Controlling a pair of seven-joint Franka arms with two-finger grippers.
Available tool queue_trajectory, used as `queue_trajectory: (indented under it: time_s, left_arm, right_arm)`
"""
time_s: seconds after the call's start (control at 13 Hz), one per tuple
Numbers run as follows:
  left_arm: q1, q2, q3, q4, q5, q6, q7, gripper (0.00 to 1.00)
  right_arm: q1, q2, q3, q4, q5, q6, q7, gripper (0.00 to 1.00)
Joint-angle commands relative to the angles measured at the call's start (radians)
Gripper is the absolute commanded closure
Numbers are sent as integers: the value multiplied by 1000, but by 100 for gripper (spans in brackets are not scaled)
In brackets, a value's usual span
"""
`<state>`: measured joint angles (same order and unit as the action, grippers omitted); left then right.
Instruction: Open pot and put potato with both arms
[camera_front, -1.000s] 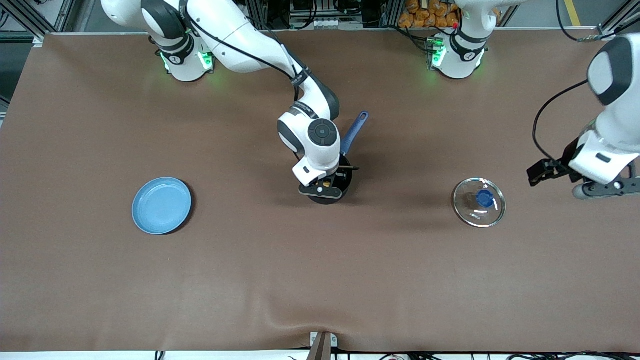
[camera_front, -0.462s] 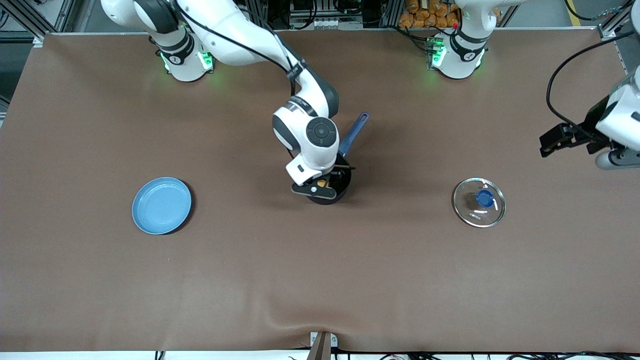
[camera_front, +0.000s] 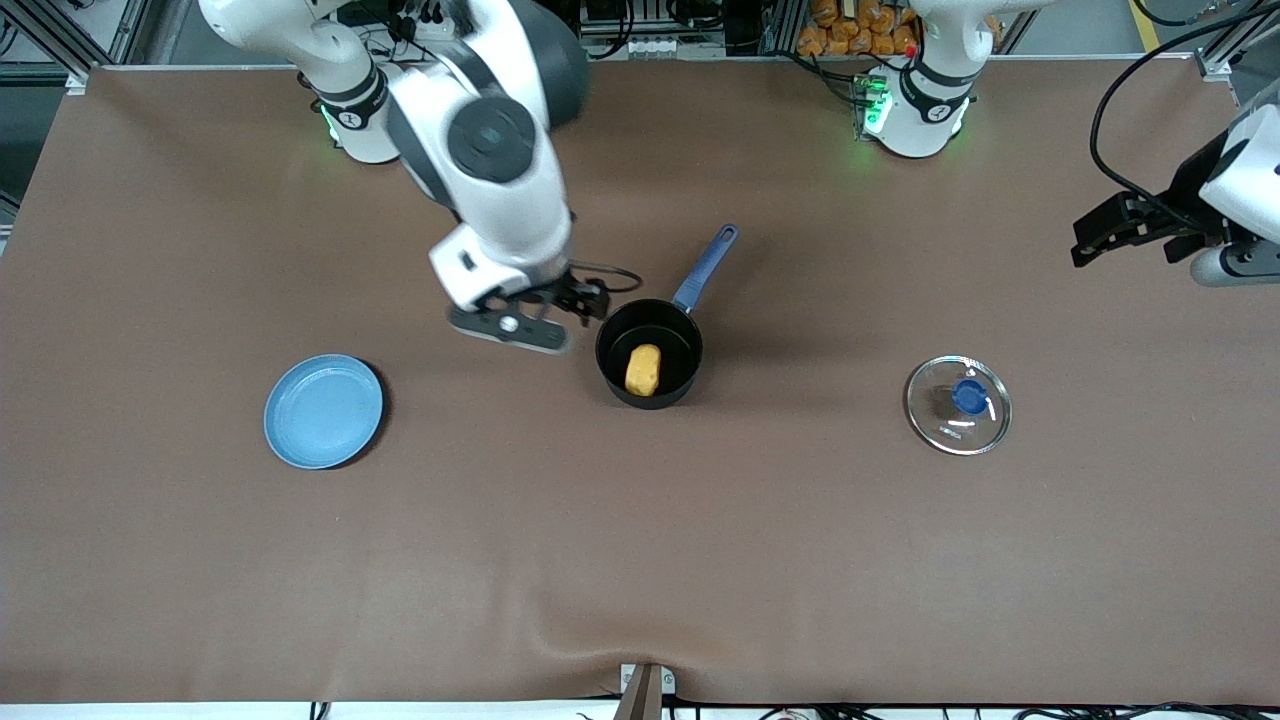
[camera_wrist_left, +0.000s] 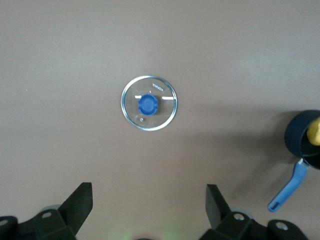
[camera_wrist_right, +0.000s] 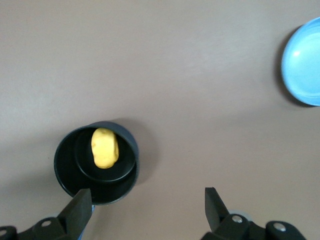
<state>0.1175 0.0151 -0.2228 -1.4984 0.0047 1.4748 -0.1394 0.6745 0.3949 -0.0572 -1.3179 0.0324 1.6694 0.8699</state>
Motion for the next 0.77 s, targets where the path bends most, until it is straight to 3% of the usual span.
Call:
queue_trajectory:
  time_s: [0.0,0.31,0.54,0.69]
  left_arm:
    - [-45,-72,22,-52,-20,-24,1,0]
    - [-68,-118,46,-112,-22,-25,0,0]
    - [-64,-107,46,-102,-22,-31,1,0]
    - [-62,-103,45,-100,-25,-31,1,0]
  right_arm:
    - [-117,-196,46,-153,14,-11,-93,0]
    - [-309,-370,45,-195,6,-161,-413,0]
    - [-476,-416,39,-192,0,-226,-693,0]
    - [-532,-419,-11,-190,-5,-226,-852,0]
